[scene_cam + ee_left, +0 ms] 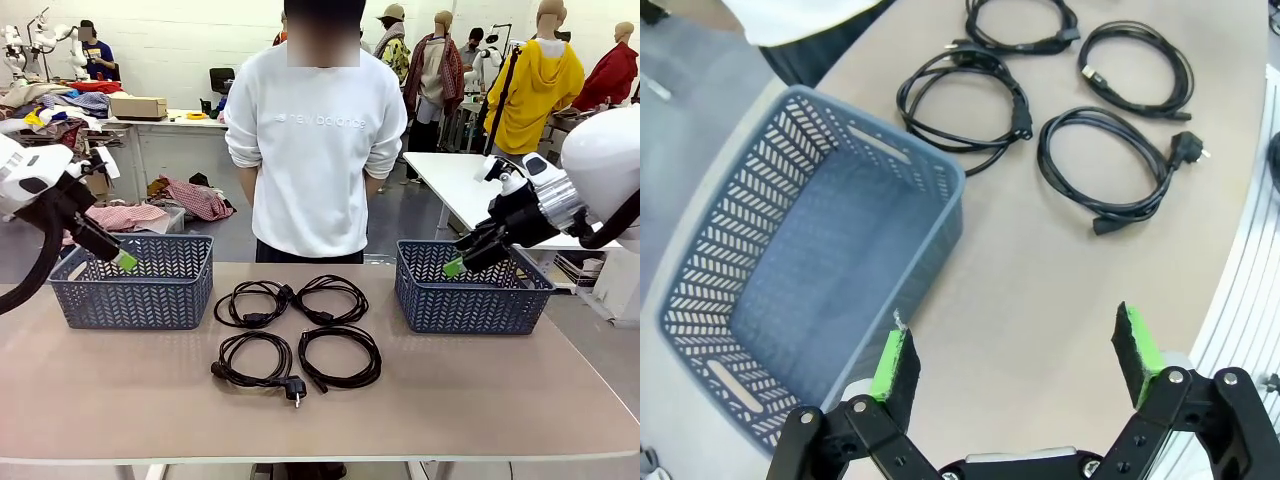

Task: Organize the cables according to human instructions.
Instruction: Pick up a bundle of cables and place it in the basket indicated by the human.

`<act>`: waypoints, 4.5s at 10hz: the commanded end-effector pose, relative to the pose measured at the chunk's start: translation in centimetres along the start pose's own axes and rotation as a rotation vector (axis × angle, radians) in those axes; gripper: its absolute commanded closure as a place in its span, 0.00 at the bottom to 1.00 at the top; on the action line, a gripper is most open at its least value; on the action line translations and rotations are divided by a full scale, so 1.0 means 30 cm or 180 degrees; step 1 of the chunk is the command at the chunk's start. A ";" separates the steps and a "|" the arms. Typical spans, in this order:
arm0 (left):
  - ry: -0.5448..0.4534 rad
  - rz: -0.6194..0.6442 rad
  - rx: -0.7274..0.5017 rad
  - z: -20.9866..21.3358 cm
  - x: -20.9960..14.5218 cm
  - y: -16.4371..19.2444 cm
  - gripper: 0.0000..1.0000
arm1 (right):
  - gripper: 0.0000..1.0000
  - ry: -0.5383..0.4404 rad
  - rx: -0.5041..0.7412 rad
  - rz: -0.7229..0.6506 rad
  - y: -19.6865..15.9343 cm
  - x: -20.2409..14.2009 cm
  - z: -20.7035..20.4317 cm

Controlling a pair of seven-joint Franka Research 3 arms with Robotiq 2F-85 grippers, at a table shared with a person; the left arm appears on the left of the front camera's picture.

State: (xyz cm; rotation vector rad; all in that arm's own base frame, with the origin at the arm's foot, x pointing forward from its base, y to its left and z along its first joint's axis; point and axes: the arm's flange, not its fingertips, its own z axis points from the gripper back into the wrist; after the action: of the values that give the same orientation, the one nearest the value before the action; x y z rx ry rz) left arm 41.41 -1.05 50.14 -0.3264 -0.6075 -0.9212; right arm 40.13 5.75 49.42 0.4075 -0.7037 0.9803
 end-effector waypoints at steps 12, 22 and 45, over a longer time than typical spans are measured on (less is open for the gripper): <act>-0.0022 -0.0024 -0.0018 0.001 0.007 -0.006 0.00 | 0.00 -0.0020 0.0016 -0.0001 -0.002 -0.002 0.001; -0.0022 -0.0024 -0.0018 0.001 0.007 -0.006 0.00 | 0.00 -0.0020 0.0016 -0.0001 -0.002 -0.002 0.001; 0.1320 -0.1799 -0.0737 -0.702 0.259 -0.470 0.00 | 0.00 -0.0020 0.0016 -0.0001 -0.002 -0.002 0.001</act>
State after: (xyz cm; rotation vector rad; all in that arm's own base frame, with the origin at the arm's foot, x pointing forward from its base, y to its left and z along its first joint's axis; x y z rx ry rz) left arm 40.75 -24.87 38.52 -0.1589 -0.2019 -1.5596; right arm 39.82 5.63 49.50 0.3925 -0.6828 0.9715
